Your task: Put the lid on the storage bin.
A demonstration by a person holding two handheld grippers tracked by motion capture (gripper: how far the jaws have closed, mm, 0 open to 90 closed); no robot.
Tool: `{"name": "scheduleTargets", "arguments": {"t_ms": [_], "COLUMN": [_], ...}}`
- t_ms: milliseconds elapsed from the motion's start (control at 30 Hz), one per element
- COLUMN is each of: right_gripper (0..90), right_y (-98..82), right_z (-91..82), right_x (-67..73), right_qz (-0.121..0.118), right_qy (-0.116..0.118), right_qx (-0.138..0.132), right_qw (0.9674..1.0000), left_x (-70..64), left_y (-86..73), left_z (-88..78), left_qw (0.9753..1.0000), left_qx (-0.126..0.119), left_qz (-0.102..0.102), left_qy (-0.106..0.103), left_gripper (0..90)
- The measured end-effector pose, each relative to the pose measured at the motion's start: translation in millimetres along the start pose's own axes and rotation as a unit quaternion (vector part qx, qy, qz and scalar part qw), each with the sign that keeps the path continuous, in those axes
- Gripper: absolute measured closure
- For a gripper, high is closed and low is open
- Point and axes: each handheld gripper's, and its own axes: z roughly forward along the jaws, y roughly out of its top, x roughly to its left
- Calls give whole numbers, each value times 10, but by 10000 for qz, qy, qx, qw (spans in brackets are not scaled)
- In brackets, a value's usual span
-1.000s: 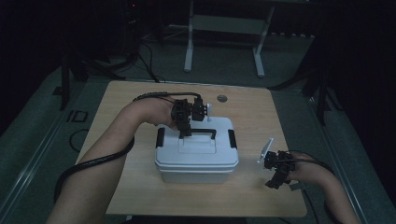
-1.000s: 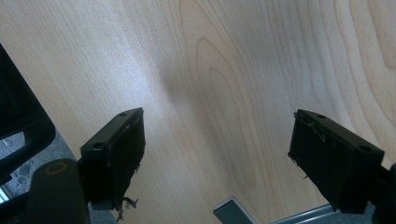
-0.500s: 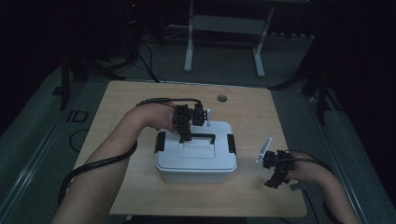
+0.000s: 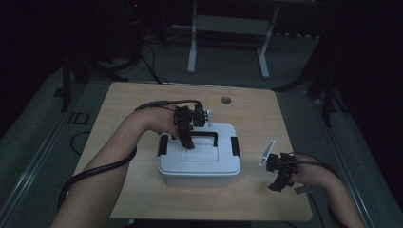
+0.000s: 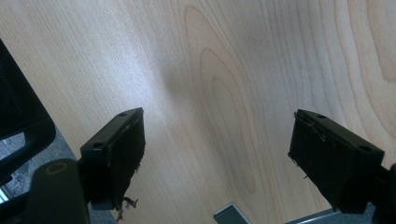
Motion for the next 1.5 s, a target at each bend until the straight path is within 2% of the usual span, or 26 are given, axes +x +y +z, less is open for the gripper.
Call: {"name": "scheduleTargets", "arguments": {"t_ms": [33, 67, 100, 200, 300, 400, 733, 800, 833, 1000, 1367, 1500], "right_gripper": [177, 177, 177, 177, 177, 177, 177, 177, 177, 177, 177, 177], "right_y": [-3, -6, -9, -14, -17, -14, -1, -1, -2, -5, -28, -32], "right_z": [1, -2, -7, -13, -27, -42, -42, -41, -39, -21, -5, 1], "right_x": [0, -1, -1, 1, -6, -8, -16, -19, -20, -29, -33, -34], "right_qz": [0, 5, 12, 16, 37, 57, 91, 85, 80, 119, 168, 172], "right_qy": [-8, -18, -15, -23, -57, -54, -109, -117, -127, -131, -141, -160], "right_qx": [4, 1, -17, -56, -58, -87, -172, -173, -174, -204, -200, -187], "right_qw": [10000, 10000, 10000, 10000, 10000, 9999, 9998, 9997, 9997, 9996, 9996, 9995], "left_x": [10, 16, 16, 23, 20, 19, -33, -39, -58, -100, -222, -262], "left_y": [-18, -38, -62, -142, -235, -343, -748, -794, -885, -1083, -1502, -1638], "left_z": [3, 6, 10, 29, 51, 73, 64, 59, 57, 62, 125, 194], "left_qw": [9999, 9999, 9999, 9997, 9995, 9993, 9968, 9965, 9959, 9946, 9926, 9926], "left_qx": [-70, -102, -106, -194, -276, -289, -606, -649, -709, -835, -783, -680], "left_qz": [-69, -76, -88, -164, -179, -250, -518, -533, -558, -613, -919, -999], "left_qy": [-46, -52, -10, 30, 31, 17, 31, 42, 82, 108, 95, 79], "left_gripper": [244, 181, 153, 112, 19, 18, 18, 18, 18, 18, 18, 18]}}
